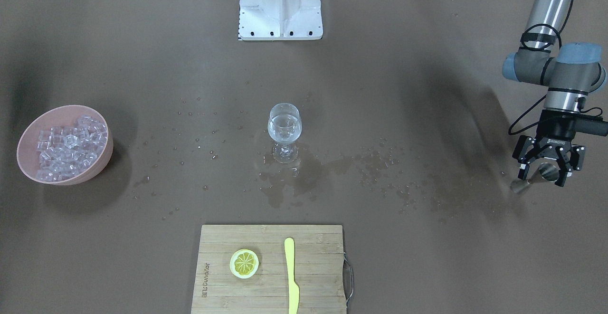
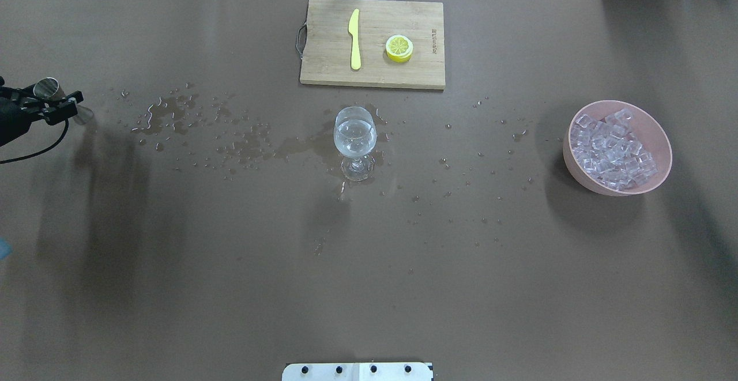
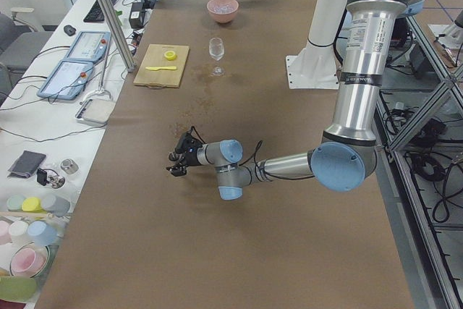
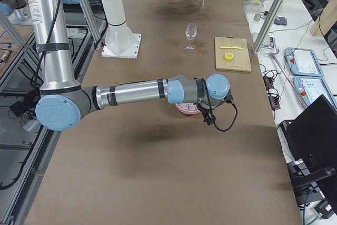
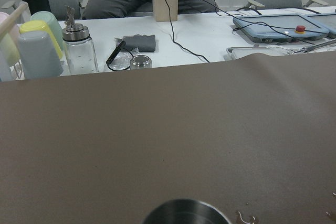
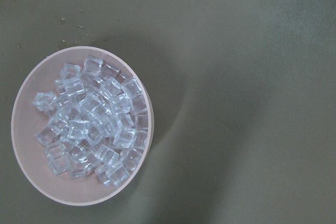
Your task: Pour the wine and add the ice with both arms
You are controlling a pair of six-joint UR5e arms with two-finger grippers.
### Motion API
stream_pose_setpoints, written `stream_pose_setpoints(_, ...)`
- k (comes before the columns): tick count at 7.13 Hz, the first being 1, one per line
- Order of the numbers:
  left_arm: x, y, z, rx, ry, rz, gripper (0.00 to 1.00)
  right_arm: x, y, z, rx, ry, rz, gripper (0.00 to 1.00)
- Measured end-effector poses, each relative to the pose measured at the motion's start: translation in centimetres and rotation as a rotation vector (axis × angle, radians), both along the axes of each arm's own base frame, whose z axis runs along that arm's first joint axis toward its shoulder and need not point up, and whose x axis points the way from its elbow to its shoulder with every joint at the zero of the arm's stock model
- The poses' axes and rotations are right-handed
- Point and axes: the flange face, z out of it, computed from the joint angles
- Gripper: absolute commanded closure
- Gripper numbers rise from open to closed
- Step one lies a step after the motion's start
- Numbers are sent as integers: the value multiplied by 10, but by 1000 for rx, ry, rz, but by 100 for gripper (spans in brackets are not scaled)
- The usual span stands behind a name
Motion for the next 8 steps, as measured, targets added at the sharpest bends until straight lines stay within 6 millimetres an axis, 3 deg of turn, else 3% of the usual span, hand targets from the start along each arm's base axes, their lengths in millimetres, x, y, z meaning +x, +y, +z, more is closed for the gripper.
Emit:
stream_pose_setpoints(2, -9, 11, -6, 9, 14, 22, 2, 0, 0, -1, 1, 0, 0, 0)
stream_pose_setpoints(4, -41, 37, -7, 1, 28, 49, 2, 0, 0, -1, 2, 0, 0, 0)
stream_pose_setpoints(6, -105, 42, -18, -44, 67, 109, 2, 0, 0, -4, 7, -2, 0, 0)
stream_pose_setpoints(8, -169, 22, -39, -213, 116, 198, 2, 0, 1, -14, 9, -8, 10, 0)
